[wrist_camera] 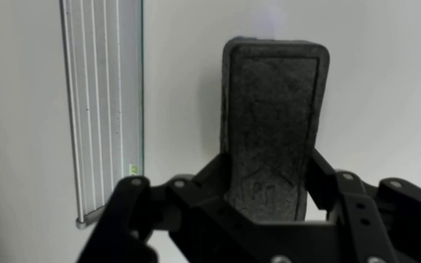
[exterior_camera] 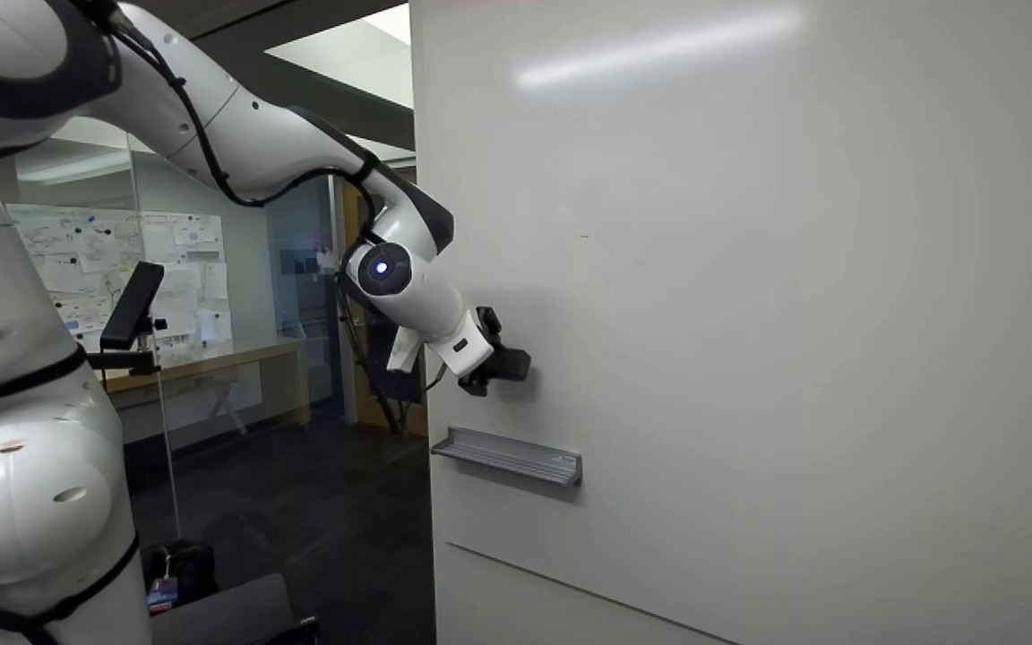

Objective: Use the eraser to erase the board

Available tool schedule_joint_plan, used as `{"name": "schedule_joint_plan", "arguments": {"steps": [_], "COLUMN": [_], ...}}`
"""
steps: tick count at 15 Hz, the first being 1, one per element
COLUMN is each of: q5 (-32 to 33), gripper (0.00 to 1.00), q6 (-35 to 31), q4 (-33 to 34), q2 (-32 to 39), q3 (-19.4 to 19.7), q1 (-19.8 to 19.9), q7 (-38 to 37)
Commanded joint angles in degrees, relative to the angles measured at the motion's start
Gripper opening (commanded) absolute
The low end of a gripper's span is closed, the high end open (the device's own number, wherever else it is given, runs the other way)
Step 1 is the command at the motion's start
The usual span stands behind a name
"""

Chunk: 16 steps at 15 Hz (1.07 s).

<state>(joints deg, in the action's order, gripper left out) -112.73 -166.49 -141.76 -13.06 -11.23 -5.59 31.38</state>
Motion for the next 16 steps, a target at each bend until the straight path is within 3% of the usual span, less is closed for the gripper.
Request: {"name": "schedule_joint_plan", "arguments": {"steps": [1, 7, 8, 9, 14, 15, 16], "q5": [-0.75, -9.5, -6.02, -6.48, -6.33, -6.47, -6.66], "gripper": [0.3, 0.3, 0.3, 0.55, 0.55, 0.3, 0.3], "q6": [-1.32, -0.92, -0.01, -0.01, 0.0, -0.34, -0.6], "q4": [-0.75, 1.96, -0.42, -0.33, -0.32, 0.81, 1.36], "q2": [2.17, 8.43, 5.84, 6.52, 6.76, 8.04, 8.76], "q3": [-0.29, -0.31, 0.01, 0.05, 0.06, 0.03, -0.07], "q1": [-0.03, 1.2, 0.29, 0.38, 0.36, 0.49, 0.52], "q7": [-0.62, 8.32, 4.66, 5.57, 5.57, 6.03, 6.62]}}
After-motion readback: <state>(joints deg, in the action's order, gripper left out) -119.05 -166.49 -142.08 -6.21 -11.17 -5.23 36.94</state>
